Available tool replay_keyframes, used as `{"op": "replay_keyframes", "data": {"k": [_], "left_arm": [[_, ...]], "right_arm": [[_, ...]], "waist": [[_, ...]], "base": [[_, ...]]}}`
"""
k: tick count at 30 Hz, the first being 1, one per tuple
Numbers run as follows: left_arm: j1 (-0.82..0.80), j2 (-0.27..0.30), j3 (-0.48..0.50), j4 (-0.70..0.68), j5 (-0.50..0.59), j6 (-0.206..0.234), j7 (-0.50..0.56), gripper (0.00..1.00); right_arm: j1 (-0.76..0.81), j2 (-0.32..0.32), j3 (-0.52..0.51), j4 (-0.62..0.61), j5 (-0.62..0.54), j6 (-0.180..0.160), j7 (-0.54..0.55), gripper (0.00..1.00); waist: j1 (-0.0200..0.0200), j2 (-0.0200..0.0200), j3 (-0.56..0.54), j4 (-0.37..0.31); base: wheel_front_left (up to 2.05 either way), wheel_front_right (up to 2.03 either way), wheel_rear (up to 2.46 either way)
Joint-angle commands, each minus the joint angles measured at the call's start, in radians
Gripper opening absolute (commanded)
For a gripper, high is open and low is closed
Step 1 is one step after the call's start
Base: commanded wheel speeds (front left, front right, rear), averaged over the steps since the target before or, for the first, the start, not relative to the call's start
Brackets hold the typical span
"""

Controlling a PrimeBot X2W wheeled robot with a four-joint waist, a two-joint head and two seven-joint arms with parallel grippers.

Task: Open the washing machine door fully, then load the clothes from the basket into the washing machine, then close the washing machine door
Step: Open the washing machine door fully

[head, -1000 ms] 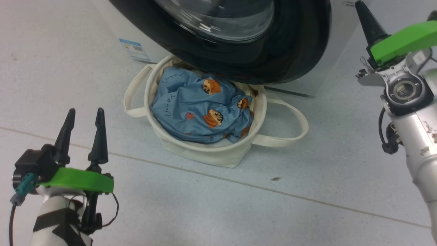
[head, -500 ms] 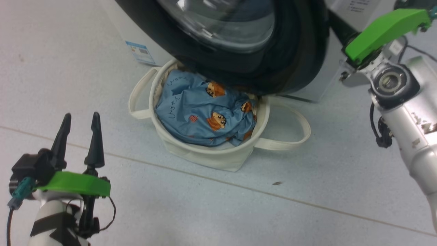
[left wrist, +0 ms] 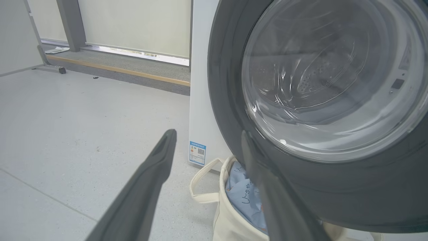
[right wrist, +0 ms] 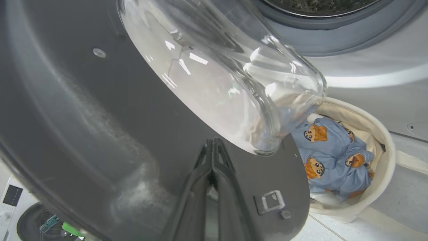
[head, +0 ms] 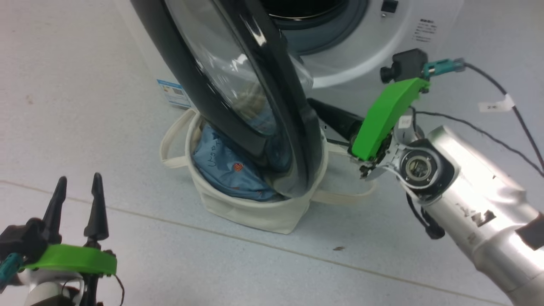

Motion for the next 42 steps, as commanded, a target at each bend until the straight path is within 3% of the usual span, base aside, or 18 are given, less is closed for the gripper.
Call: {"op": "replay_keyframes", "data": {"k": [1, 24, 42], "left_arm": [[-0.004, 0.041, 0.044, -0.028, 0.009, -0.006, -0.012, 1.0], [0.049, 0.073, 0.085, 0.014, -0.003, -0.006, -0.012, 1.0], [0.085, 0.045, 0.165, -0.053, 0.0, -0.003, -0.012, 1.0]], "right_arm": [[0.008, 0.013, 0.002, -0.038, -0.011, 0.008, 0.001, 0.0], [0.081, 0.097, 0.098, -0.017, 0.034, 0.008, -0.023, 0.0], [-0.034, 0.207, 0.166, 0.053, 0.026, 0.008, -0.049, 0.0]], "waist": [[0.0002, 0.0, -0.015, 0.018], [0.0002, 0.0, -0.137, 0.26], [0.0002, 0.0, -0.063, 0.295]], "base": [[0.0, 0.0, 0.0], [0.0, 0.0, 0.0], [0.0, 0.0, 0.0]]}}
